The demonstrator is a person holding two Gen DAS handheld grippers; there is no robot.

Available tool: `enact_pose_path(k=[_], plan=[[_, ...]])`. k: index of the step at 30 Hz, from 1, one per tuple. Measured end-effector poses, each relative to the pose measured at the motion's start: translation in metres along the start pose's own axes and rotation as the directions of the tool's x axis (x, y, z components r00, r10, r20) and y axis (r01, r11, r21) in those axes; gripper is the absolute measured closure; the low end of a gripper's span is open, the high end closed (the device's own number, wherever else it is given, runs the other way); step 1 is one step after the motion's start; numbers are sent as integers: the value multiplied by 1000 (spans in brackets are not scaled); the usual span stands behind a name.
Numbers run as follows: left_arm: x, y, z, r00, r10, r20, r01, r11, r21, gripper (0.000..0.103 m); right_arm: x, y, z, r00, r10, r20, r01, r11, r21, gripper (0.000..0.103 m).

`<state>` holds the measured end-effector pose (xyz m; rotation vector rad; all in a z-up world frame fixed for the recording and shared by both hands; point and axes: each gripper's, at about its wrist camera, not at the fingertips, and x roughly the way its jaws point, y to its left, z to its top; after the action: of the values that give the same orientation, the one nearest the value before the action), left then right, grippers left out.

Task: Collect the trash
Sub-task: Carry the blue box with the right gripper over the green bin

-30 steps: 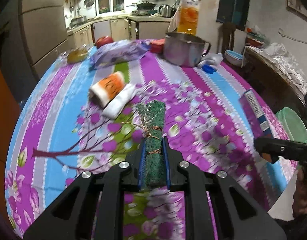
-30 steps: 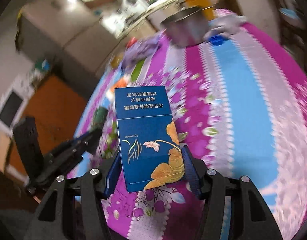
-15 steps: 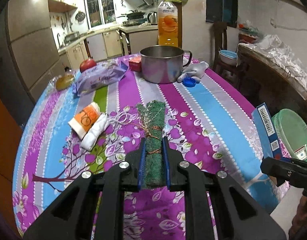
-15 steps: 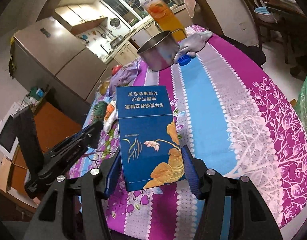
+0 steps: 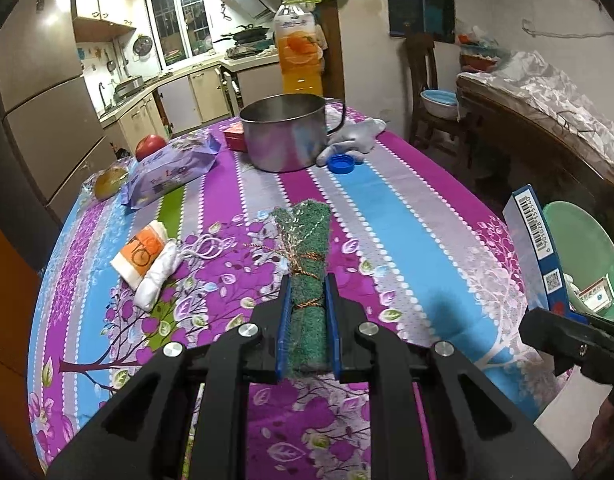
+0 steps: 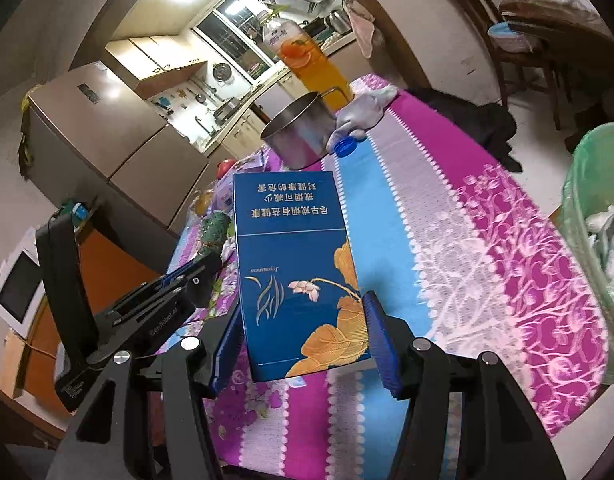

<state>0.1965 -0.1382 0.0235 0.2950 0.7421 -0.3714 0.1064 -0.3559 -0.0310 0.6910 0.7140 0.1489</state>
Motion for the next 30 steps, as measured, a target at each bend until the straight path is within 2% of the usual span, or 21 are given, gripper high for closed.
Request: enact_pose_path(k=[18,30], plan=[[-2,-51,11,999,-5,39,1,994,105,89,-53,-16,-2,988,-99,119,101,995,-15,45],[1,-70,12,999,-9,40,3,990,138,89,-60,-24,-1,981,-130,142,132,991,-10,45]])
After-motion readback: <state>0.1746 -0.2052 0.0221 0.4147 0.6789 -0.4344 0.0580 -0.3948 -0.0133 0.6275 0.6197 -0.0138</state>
